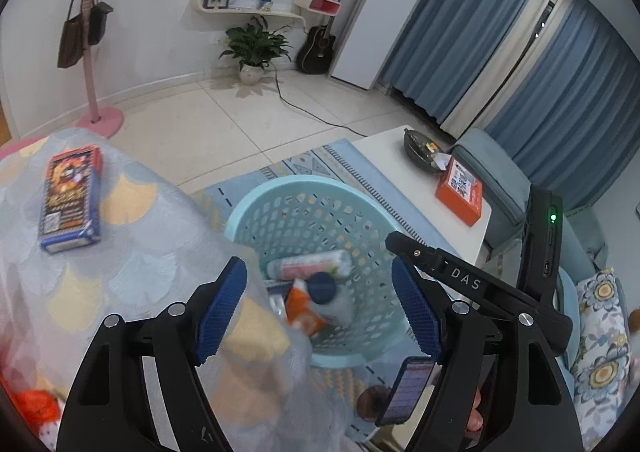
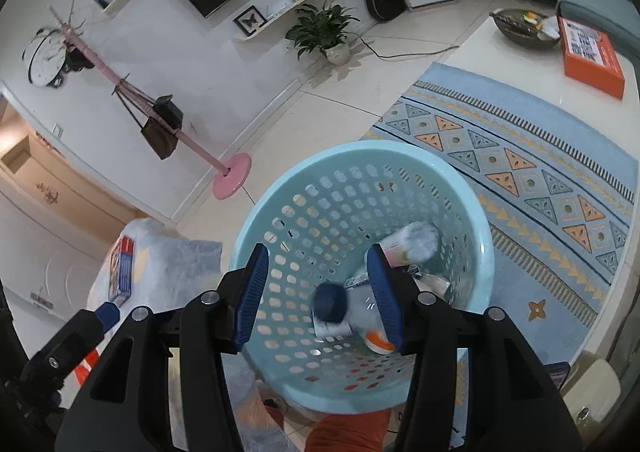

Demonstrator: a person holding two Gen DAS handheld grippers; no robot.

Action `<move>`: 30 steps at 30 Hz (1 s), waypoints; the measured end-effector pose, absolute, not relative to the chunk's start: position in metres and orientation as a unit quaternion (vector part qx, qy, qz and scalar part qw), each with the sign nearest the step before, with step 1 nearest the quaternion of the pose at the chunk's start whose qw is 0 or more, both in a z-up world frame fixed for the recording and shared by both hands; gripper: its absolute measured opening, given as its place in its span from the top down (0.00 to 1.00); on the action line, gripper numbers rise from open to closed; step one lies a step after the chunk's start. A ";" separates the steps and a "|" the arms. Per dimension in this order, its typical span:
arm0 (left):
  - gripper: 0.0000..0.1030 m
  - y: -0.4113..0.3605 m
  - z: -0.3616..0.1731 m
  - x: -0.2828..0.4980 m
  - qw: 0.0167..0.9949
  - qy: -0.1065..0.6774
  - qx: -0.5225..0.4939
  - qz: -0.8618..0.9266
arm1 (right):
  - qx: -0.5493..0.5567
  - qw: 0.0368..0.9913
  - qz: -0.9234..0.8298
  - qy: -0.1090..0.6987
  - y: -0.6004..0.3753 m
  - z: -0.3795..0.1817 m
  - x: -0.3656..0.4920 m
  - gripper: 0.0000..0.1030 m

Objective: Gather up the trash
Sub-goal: 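Carry both bottles over the blue basket and open both tools to drop them, then grasp the red plastic bag with the left tool while the right tool grasps a pink packet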

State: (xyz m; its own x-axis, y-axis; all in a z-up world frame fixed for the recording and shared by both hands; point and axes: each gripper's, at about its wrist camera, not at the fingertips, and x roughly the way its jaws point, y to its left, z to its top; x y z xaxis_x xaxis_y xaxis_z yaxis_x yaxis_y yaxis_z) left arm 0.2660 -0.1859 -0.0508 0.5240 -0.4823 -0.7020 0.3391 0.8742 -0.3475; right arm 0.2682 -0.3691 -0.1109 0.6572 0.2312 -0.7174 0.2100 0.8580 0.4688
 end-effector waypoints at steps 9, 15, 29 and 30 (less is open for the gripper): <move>0.29 -0.128 -0.020 0.213 0.890 0.387 -0.102 -0.221 | 0.230 0.886 0.050 0.400 -0.319 -0.079 0.242 0.53; 0.29 -0.072 0.004 0.170 0.912 0.349 -0.102 -0.188 | 0.195 0.899 0.094 0.380 -0.270 -0.046 0.219 0.53; 0.27 0.104 -0.011 0.103 0.913 0.375 -0.155 -0.032 | 0.076 0.884 0.260 0.381 -0.106 -0.022 0.146 0.50; 0.27 0.114 -0.015 0.099 0.911 0.378 -0.160 -0.026 | 0.069 0.881 0.271 0.383 -0.097 -0.024 0.140 0.50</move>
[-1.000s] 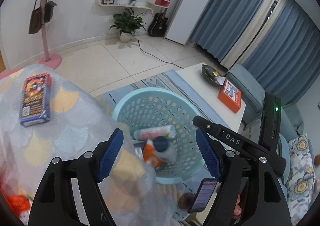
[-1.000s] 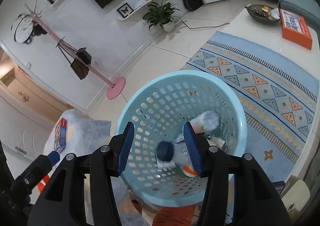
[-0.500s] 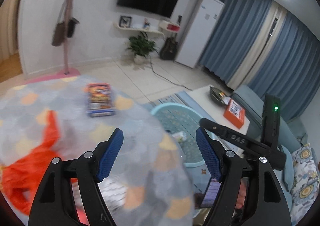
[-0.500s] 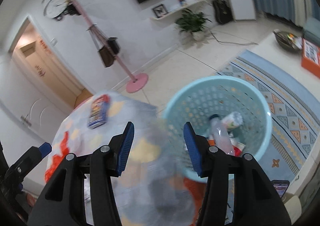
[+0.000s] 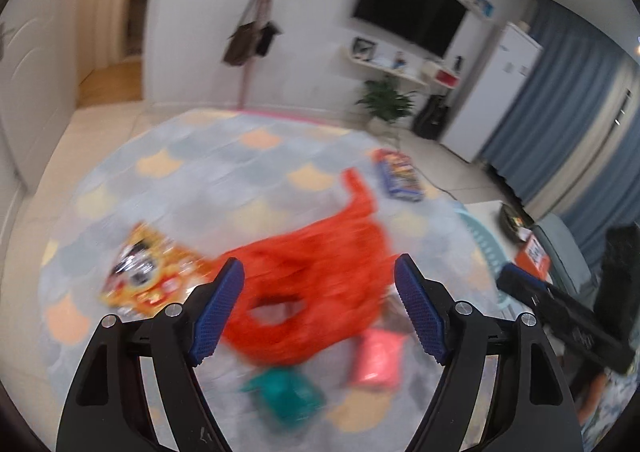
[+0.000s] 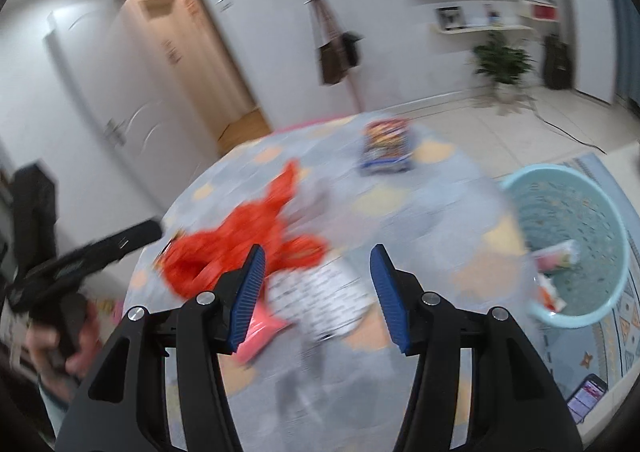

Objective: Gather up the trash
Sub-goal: 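Grasp the red plastic bag with the left tool while the right tool grasps a pink packet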

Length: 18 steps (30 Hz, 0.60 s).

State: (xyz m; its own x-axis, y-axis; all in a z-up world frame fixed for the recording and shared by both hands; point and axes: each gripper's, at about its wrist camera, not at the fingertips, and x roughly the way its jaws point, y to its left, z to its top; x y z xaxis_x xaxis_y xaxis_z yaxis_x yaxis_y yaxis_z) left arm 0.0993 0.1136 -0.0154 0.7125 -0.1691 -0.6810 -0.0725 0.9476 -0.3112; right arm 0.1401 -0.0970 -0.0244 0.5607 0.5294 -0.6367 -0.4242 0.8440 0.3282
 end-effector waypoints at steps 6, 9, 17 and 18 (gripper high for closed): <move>0.27 0.140 -0.041 0.099 0.901 0.397 -0.175 0.000 | 0.037 0.855 0.310 0.415 -0.053 -0.053 0.110 0.50; 0.28 0.139 -0.052 0.108 0.896 0.410 -0.170 -0.008 | 0.036 0.843 0.309 0.439 -0.043 -0.070 0.102 0.50; 0.44 0.127 -0.077 0.122 0.886 0.437 -0.155 -0.012 | 0.055 0.829 0.290 0.476 -0.028 -0.093 0.097 0.36; 0.49 0.127 -0.079 0.123 0.885 0.439 -0.153 -0.010 | 0.054 0.829 0.286 0.478 -0.026 -0.094 0.099 0.36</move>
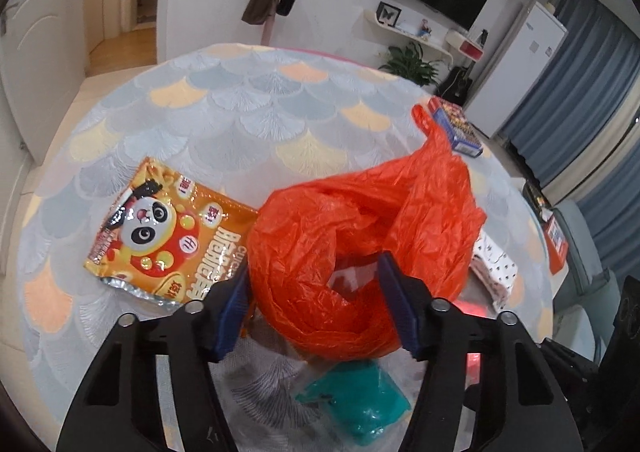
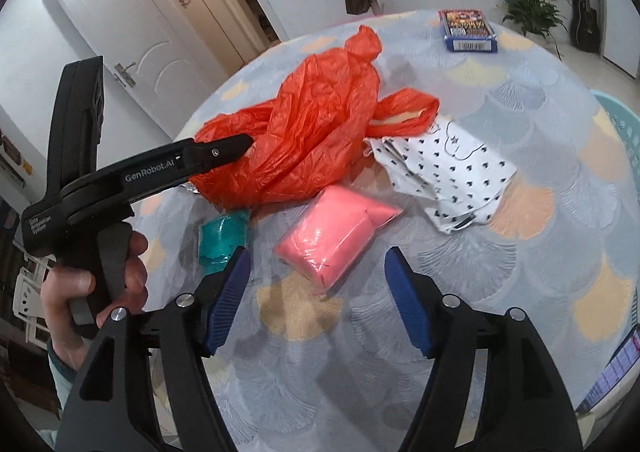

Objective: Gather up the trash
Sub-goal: 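Grasp the red plastic bag with the left tool while the right tool grasps a pink packet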

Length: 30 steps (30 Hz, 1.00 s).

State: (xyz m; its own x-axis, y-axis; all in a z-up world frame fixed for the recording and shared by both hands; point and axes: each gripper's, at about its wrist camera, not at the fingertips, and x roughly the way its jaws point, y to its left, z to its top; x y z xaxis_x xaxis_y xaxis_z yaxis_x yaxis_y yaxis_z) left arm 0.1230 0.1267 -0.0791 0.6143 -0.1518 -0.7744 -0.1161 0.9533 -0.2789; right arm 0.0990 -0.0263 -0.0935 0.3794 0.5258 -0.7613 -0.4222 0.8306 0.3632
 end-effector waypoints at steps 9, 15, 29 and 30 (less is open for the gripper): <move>0.69 0.126 -0.082 0.120 0.886 0.437 -0.152 0.003 | 0.027 0.855 0.233 0.462 -0.009 -0.097 0.101 0.41; 0.77 0.125 -0.073 0.117 0.893 0.423 -0.153 0.005 | -0.003 0.867 0.216 0.449 -0.001 -0.097 0.096 0.41; 0.82 0.119 -0.031 0.108 0.916 0.368 -0.159 0.000 | -0.009 0.882 0.240 0.407 -0.017 -0.070 0.085 0.67; 0.82 0.118 -0.025 0.107 0.919 0.361 -0.158 0.000 | -0.006 0.882 0.244 0.403 -0.019 -0.066 0.084 0.67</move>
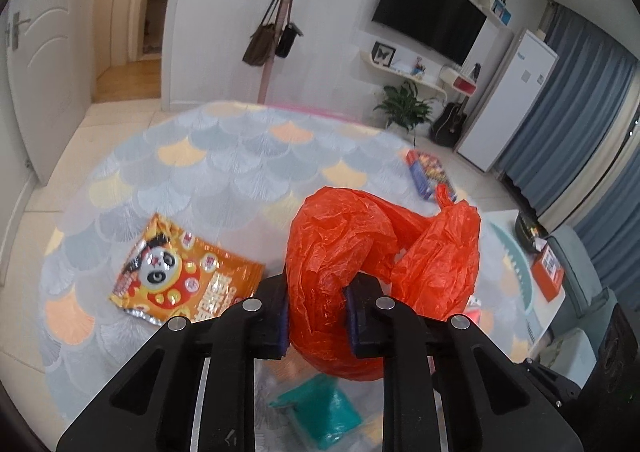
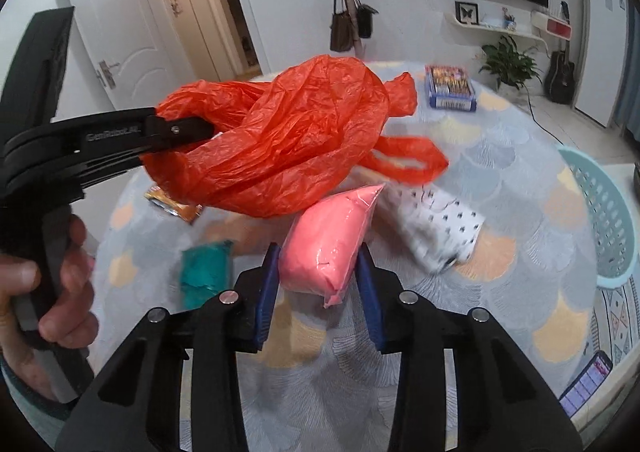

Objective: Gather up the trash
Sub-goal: 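Grasp the red plastic bag with the left tool while the right tool grasps a pink packet, then carry the red bag and pink packet over the blue basket and open both tools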

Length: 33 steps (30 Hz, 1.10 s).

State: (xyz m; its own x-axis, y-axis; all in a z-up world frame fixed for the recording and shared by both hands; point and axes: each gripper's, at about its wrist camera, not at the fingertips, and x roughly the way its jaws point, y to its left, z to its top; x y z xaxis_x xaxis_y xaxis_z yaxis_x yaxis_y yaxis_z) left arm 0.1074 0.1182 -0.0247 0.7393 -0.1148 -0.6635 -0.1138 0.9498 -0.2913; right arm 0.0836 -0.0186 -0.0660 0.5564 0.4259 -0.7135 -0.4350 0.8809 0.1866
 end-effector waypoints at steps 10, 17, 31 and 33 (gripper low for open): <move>0.82 0.097 0.030 0.116 0.939 0.313 -0.142 -0.011 | 0.025 0.899 0.251 0.358 -0.051 -0.024 0.079 0.67; 0.82 0.059 0.053 0.137 0.947 0.300 -0.112 -0.033 | 0.066 0.911 0.226 0.339 -0.100 -0.006 0.094 0.67; 0.82 -0.062 0.065 0.210 0.948 0.305 -0.053 -0.073 | 0.124 0.940 0.103 0.302 -0.241 0.011 0.133 0.67; 0.82 -0.083 0.064 0.219 0.949 0.304 -0.037 -0.072 | 0.130 0.940 0.081 0.305 -0.263 0.009 0.145 0.67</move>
State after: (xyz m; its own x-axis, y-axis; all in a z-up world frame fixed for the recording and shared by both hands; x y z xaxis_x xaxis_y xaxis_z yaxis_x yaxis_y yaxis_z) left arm 0.2189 -0.0829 0.0639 0.8051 -0.1597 -0.5713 0.1145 0.9868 -0.1146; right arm 0.1449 -0.2628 0.0089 0.8013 0.2306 -0.5520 -0.0725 0.9533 0.2931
